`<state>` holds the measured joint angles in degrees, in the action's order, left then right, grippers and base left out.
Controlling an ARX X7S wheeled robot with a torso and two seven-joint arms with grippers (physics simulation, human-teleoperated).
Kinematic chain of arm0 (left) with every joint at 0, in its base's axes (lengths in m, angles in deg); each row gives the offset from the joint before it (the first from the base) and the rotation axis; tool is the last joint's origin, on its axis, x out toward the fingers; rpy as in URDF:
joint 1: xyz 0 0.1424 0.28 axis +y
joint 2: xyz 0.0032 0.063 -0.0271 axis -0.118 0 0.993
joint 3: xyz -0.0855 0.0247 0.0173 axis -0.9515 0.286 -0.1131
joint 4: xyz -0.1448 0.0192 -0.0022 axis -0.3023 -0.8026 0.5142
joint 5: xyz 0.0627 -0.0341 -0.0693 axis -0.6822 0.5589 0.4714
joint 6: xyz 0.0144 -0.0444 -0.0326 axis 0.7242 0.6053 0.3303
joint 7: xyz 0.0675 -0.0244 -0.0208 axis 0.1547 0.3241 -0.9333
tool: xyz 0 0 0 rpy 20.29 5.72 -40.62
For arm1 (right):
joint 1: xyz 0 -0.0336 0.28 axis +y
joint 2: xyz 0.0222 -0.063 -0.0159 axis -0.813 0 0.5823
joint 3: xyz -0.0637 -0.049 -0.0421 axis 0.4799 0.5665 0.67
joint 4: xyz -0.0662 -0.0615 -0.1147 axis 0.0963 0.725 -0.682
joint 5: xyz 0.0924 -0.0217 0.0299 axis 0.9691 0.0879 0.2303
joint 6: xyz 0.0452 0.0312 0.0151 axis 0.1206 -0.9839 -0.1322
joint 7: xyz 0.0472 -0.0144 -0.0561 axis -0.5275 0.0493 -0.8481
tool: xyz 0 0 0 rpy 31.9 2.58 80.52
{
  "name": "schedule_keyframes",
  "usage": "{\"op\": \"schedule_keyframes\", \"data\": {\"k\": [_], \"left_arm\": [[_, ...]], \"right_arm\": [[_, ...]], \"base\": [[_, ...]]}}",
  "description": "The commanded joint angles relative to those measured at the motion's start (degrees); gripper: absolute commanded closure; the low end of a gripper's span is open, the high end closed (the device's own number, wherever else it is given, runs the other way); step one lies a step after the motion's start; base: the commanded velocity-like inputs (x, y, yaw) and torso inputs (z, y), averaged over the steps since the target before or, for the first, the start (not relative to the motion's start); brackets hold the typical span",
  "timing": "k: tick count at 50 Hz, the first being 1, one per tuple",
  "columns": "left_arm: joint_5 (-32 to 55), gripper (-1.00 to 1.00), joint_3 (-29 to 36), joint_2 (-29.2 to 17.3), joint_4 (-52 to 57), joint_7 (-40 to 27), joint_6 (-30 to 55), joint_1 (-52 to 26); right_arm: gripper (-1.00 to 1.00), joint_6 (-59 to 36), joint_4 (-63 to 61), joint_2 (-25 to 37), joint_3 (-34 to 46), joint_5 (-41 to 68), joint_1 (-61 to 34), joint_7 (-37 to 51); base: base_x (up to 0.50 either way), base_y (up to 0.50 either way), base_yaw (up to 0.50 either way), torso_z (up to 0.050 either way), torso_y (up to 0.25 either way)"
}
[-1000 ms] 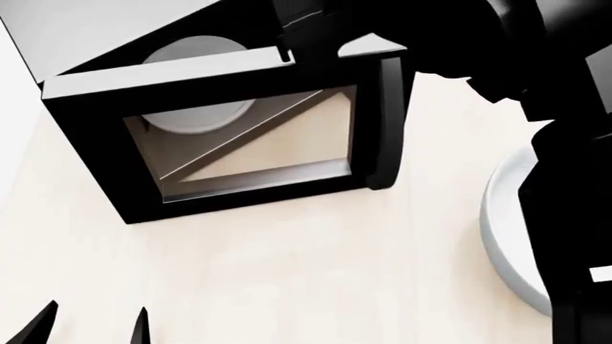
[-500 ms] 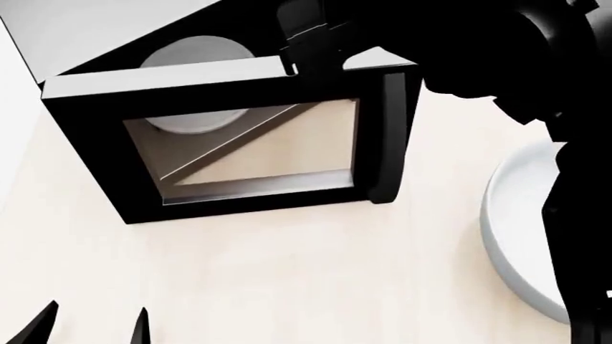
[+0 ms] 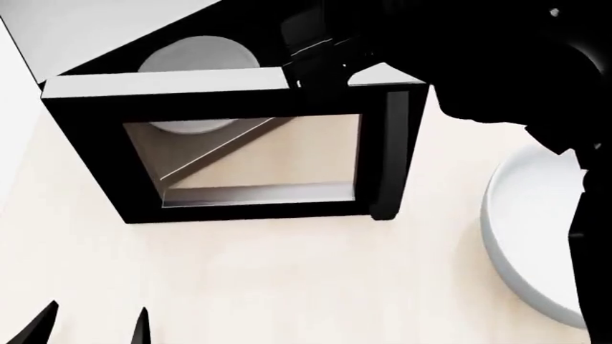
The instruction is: Open the microwave.
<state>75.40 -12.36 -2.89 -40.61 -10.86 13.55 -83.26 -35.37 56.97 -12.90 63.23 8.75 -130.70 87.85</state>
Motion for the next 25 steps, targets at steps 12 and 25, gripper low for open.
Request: {"op": "schedule_keyframes", "data": {"k": [12, 25], "left_arm": [[3.7, -1.0, 0.9, 0.2, -1.1, 0.4, 0.3, 0.6], [3.7, -1.0, 1.1, 0.0, -0.9, 0.2, 0.3, 0.7]], "right_arm": [[-1.0, -4.8, -6.7, 2.9, -2.3, 8.1, 7.4, 6.7], [-1.0, -7.0, -11.0, 3.9, -6.3, 15.8, 11.1, 13.3]], "base": [[0.0, 0.0, 0.0, -0.003, -0.005], [0.0, 0.0, 0.0, -0.002, -0.005]]}}
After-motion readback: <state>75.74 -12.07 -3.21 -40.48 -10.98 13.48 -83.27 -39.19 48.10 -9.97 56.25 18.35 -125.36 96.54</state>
